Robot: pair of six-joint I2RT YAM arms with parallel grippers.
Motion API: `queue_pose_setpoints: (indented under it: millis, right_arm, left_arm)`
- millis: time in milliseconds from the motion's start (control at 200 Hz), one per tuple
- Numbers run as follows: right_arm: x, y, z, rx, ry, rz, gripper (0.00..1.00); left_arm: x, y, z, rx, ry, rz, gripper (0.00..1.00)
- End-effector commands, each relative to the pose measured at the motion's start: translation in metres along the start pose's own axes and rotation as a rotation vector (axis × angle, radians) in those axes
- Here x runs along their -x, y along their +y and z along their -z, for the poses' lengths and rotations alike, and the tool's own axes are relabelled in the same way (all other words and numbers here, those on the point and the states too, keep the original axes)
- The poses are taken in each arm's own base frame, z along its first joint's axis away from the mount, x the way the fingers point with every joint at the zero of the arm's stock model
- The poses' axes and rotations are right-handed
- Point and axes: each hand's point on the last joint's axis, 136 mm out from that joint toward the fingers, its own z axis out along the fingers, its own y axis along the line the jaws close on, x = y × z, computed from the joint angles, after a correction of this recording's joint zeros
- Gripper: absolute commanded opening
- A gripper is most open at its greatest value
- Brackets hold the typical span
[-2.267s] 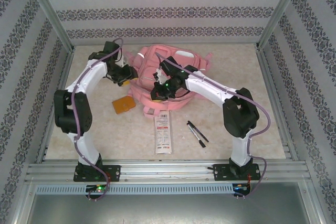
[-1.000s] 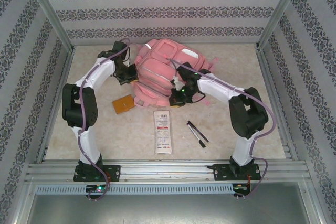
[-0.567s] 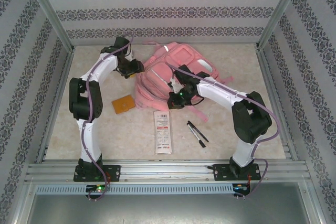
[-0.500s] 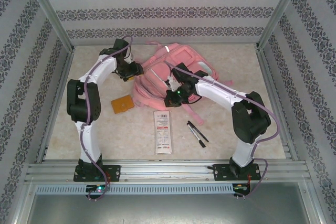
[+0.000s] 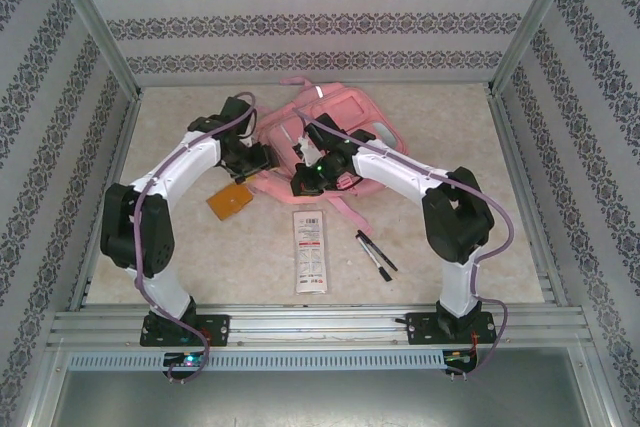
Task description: Pack books, pencil case, and school supplies into a backpack
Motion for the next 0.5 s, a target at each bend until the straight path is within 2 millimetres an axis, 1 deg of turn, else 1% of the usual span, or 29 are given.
queue_pose_setpoints:
  millis: [0, 80, 190, 320, 365, 455, 480, 495]
  right_arm:
    - [0.018, 0.026, 0.007, 0.058, -0.06, 0.053, 0.0]
    - [0.016, 0.027, 0.006, 0.061, -0.057, 0.053, 0.0]
    - [0.007, 0.024, 0.003, 0.062, -0.035, 0.044, 0.0]
    - [-0.005, 0.015, 0.002, 0.049, -0.02, 0.041, 0.0]
    - [-0.009, 0.012, 0.002, 0.044, -0.017, 0.039, 0.0]
    - [-0.015, 0.006, 0.004, 0.038, -0.009, 0.026, 0.0]
    - [-0.017, 0.003, 0.004, 0.033, -0.006, 0.019, 0.0]
    - [-0.018, 0.001, 0.004, 0.029, -0.003, 0.015, 0.0]
  left_arm:
    - [-0.01, -0.002, -0.021, 0.022, 0.016, 0.028, 0.62]
    - [-0.009, 0.0, -0.032, 0.008, 0.006, 0.03, 0.6]
    - [-0.001, 0.012, -0.041, 0.076, -0.009, 0.011, 0.56]
    - [0.001, 0.013, -0.057, 0.092, 0.045, -0.008, 0.45]
    - [0.002, 0.015, -0.062, 0.104, 0.05, -0.011, 0.36]
    - [0.007, 0.025, -0.07, 0.142, 0.044, -0.012, 0.06]
    - [0.009, 0.028, -0.071, 0.149, 0.044, -0.009, 0.0]
    - [0.01, 0.029, -0.071, 0.154, 0.044, -0.01, 0.0]
